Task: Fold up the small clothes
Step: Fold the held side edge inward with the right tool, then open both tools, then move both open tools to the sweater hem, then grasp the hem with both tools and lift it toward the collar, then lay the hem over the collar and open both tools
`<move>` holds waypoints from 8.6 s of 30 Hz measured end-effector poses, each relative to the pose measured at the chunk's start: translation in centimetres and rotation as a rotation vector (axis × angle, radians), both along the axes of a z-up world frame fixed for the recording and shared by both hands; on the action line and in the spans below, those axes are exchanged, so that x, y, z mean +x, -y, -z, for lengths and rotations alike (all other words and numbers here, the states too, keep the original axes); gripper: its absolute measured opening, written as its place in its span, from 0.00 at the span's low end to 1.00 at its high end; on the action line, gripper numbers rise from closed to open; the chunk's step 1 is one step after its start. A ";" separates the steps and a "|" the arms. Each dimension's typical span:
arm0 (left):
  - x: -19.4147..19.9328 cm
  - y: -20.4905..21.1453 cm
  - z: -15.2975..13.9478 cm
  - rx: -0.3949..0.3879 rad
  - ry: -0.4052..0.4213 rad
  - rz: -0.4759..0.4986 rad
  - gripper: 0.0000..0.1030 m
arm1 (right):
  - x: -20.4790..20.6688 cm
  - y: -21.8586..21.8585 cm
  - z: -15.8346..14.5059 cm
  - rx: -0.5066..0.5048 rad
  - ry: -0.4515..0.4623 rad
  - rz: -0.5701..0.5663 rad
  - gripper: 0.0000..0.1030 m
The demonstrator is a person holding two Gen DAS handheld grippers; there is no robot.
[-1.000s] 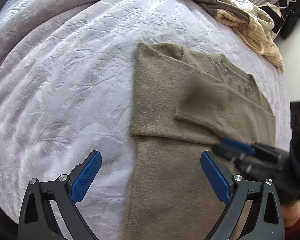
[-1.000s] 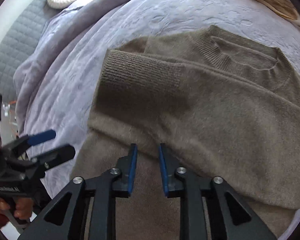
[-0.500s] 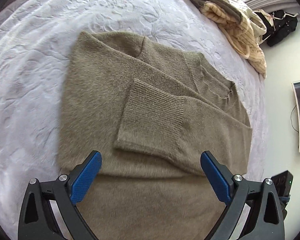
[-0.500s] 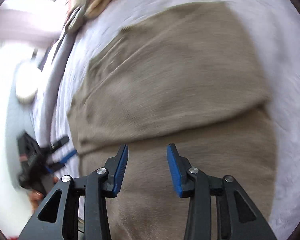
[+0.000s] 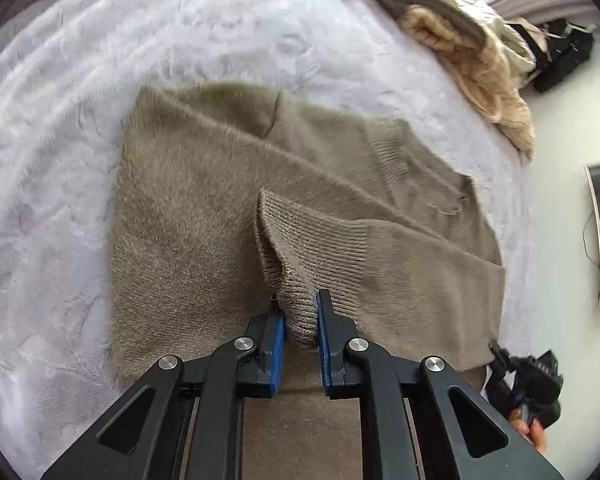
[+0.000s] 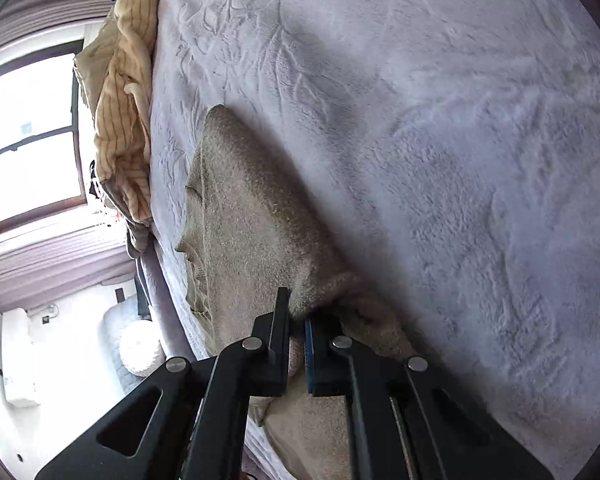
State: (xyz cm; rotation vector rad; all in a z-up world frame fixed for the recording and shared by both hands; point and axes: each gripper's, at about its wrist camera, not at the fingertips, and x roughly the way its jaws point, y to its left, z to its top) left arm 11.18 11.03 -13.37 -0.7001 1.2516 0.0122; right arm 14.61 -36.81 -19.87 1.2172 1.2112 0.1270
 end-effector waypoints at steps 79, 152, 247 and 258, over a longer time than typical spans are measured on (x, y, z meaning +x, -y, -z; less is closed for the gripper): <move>-4.1 5.8 -3.4 0.407 -0.085 0.183 0.88 | -3.5 -7.3 -7.2 -0.598 0.038 -0.585 0.68; -38.3 10.9 1.5 0.221 -0.294 0.106 1.00 | -23.2 -2.4 -4.0 -0.281 -0.106 -0.836 0.83; -2.2 5.9 2.7 0.243 -0.026 0.102 0.80 | 15.4 -8.1 -2.5 -0.107 0.064 -0.551 0.45; -1.9 -1.4 0.5 0.348 -0.065 -0.077 0.80 | 15.2 -2.4 -3.5 -0.160 0.070 -0.451 0.46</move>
